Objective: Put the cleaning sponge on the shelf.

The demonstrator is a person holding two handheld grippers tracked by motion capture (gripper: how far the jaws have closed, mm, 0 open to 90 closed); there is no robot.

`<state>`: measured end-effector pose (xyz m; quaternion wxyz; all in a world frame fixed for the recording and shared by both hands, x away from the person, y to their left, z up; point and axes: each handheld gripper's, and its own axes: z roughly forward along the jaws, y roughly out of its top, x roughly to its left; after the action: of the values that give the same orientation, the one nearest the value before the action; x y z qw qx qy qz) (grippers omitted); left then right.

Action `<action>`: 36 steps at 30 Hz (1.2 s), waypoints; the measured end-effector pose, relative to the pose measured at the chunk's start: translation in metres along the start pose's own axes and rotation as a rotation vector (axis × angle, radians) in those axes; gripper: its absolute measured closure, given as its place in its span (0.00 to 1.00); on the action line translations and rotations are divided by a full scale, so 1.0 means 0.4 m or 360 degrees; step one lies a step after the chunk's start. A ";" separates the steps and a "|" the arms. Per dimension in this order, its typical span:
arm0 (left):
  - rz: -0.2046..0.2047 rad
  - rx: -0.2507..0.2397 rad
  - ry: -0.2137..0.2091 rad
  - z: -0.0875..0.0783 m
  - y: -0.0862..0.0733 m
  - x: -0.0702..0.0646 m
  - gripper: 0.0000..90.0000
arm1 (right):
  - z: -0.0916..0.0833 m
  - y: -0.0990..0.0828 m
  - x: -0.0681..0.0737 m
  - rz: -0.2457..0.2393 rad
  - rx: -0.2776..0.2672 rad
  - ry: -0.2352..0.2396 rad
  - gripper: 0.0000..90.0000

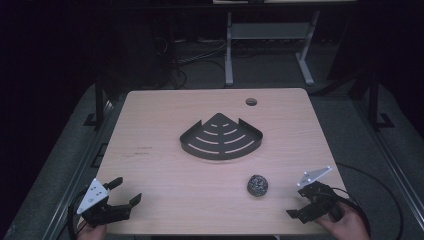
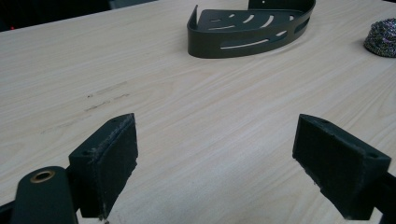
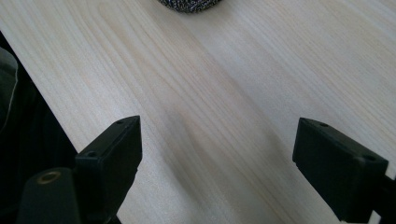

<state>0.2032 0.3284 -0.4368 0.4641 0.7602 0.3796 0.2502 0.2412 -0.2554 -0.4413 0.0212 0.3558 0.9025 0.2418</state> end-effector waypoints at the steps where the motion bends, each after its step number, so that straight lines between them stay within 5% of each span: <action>1: 0.0000 0.0000 0.0000 0.000 0.000 0.000 0.15 | 0.000 0.002 0.002 0.0002 0.0006 0.0000 0.17; 36: -0.0012 -0.0010 0.0003 -0.003 0.000 0.005 0.15 | 0.001 0.077 0.017 -0.0125 0.0058 0.0028 0.17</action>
<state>0.2034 0.3308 -0.4361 0.4671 0.7570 0.3821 0.2504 0.2555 -0.2314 -0.4269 0.0162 0.3182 0.9202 0.2275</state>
